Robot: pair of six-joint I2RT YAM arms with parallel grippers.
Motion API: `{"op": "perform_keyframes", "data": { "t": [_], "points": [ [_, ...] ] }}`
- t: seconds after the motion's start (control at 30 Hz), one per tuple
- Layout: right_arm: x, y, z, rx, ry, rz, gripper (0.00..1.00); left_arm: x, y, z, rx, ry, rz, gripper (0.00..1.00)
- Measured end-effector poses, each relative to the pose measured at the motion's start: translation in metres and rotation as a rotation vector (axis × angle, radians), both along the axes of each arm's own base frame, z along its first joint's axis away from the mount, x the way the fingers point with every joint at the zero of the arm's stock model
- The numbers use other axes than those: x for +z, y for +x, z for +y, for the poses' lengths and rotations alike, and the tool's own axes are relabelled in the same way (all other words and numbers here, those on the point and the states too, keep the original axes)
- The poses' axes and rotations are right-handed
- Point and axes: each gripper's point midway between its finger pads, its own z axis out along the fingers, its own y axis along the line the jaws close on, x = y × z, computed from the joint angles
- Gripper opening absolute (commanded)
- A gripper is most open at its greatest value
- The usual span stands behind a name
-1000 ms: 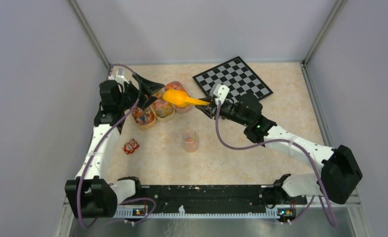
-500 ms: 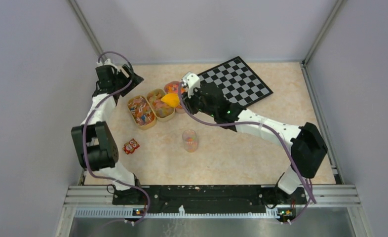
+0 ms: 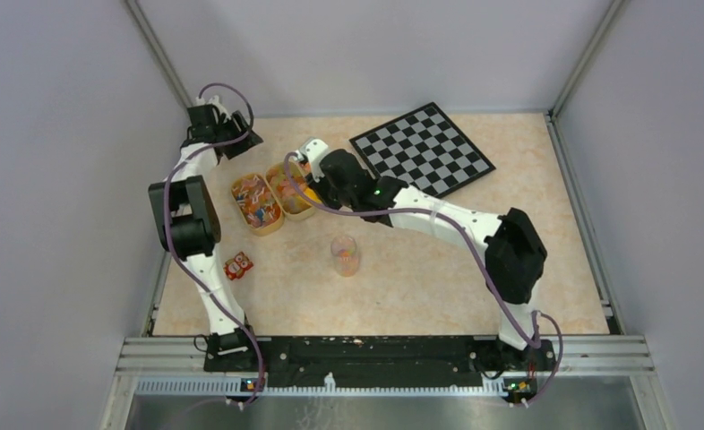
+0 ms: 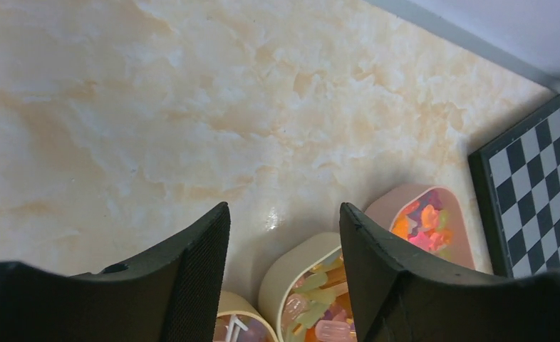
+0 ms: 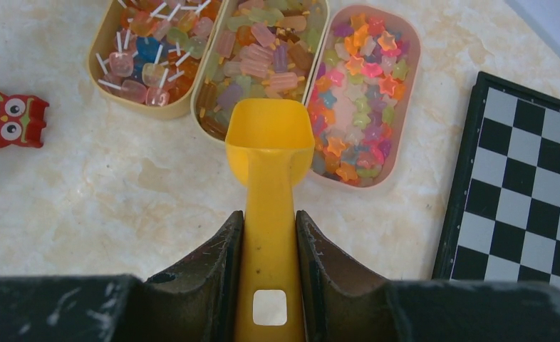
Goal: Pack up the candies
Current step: Scoop the fake candies from the storage box.
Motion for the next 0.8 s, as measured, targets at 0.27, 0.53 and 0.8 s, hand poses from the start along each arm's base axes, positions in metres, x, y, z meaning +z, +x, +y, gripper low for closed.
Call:
{"op": "perform_keyframes", "data": {
  "t": [0.27, 0.53, 0.8],
  "points": [
    [0.014, 0.010, 0.020, -0.004, -0.023, 0.000, 0.00, -0.044, -0.003, -0.007, -0.078, -0.115, 0.076, 0.52],
    [-0.011, 0.009, 0.021, -0.008, -0.115, 0.046, 0.00, -0.040, -0.002, -0.021, -0.131, -0.202, 0.058, 0.50],
    [-0.014, 0.015, 0.032, -0.015, -0.134, 0.042, 0.00, -0.039, -0.001, -0.031, -0.159, -0.272, 0.051, 0.51]
  ]
}}
